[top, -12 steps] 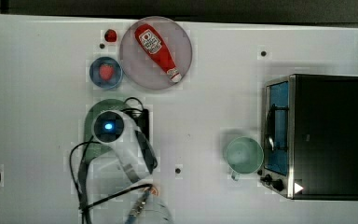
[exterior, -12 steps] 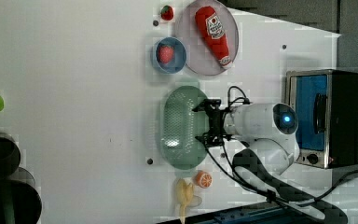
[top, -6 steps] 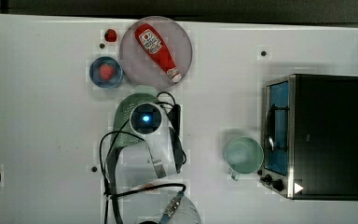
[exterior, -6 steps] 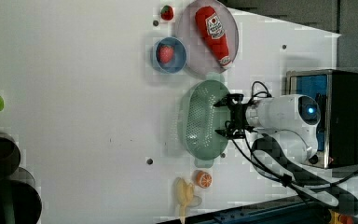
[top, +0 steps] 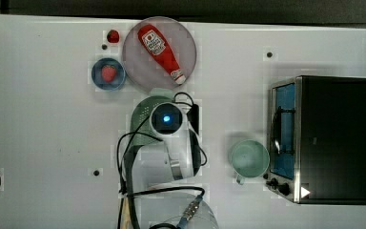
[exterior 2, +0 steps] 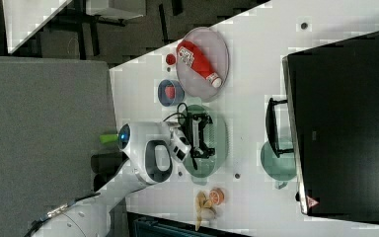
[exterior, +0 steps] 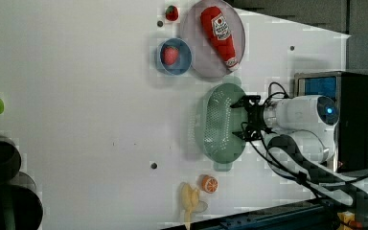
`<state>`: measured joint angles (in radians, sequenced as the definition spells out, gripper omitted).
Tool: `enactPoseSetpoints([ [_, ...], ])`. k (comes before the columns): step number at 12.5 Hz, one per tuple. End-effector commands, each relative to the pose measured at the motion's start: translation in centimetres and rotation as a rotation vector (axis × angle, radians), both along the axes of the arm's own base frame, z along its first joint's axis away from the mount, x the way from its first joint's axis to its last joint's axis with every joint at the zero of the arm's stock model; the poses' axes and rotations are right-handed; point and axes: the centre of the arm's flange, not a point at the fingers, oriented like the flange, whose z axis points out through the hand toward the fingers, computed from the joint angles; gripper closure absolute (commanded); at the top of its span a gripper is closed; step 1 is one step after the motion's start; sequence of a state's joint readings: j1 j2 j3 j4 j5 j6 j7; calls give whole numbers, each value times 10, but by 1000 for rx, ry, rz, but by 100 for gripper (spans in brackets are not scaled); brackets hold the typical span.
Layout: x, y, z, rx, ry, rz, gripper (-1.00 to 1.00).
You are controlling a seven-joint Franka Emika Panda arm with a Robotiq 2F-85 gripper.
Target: Drag strainer left to right.
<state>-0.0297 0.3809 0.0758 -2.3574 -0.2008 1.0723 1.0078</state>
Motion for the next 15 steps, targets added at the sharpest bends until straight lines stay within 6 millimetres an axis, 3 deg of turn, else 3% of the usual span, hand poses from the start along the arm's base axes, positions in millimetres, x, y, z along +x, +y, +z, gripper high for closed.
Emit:
enactPoseSetpoints([
  [1, 6, -42, 9, -15, -11, 38, -100],
  [7, 4, -94, 10, -44, -13, 17, -100],
  [11, 1, -111, 11, -47, -1, 100, -100],
  [15, -1, -128, 12, -58, -2, 75, -100],
])
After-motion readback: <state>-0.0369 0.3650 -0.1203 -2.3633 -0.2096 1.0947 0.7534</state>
